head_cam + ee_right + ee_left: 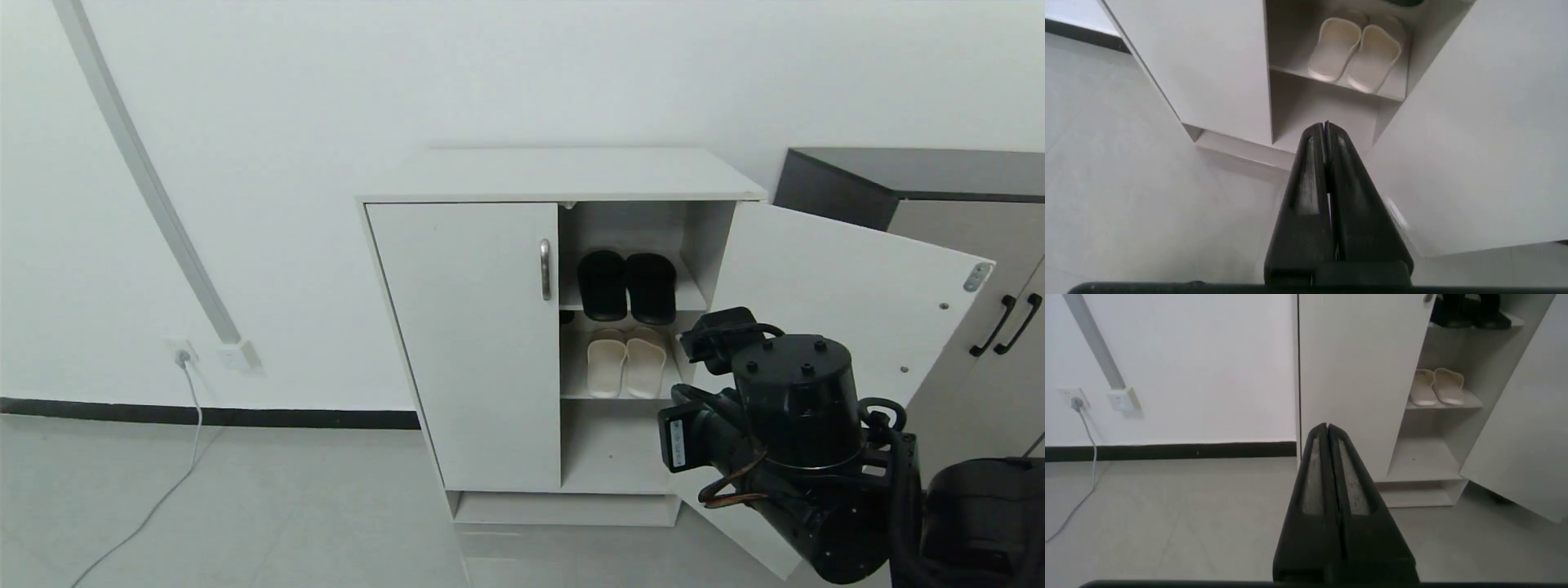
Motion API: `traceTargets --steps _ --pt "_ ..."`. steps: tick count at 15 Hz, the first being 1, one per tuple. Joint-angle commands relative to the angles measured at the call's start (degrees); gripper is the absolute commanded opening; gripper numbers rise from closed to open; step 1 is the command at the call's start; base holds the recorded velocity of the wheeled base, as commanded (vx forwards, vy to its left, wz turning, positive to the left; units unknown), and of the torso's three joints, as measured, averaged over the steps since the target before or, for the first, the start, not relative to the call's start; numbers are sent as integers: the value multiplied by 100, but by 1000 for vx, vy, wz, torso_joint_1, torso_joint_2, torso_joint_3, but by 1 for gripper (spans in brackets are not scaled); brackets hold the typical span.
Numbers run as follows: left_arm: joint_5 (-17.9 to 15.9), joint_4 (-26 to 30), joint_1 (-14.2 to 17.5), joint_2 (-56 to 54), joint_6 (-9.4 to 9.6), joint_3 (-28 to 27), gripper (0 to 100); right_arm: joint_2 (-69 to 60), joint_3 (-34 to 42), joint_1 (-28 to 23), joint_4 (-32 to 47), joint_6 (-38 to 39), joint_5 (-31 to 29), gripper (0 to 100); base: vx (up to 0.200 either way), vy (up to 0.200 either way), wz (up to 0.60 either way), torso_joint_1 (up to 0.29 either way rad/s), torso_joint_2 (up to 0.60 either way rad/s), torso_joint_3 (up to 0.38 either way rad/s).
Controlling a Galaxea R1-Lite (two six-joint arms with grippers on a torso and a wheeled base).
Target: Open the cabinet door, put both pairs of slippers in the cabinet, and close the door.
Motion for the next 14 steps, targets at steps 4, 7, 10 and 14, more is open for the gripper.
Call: traceTargets --steps 4,7,10,14 --pt "0 1 -1 -1 0 0 0 -4 1 8 -3 2 -1 0 0 0 0 156 -470 -317" --pt "0 1 8 -1 0 0 0 -4 -8 -1 -3 2 -1 0 0 0 0 181 -497 -310" --pt "0 1 -1 -1 0 0 0 -4 1 -1 -3 2 -1 0 0 0 0 194 -510 -312" --pt "0 1 8 -1 0 0 0 4 1 -1 -3 2 -1 0 0 0 0 220 -529 -311"
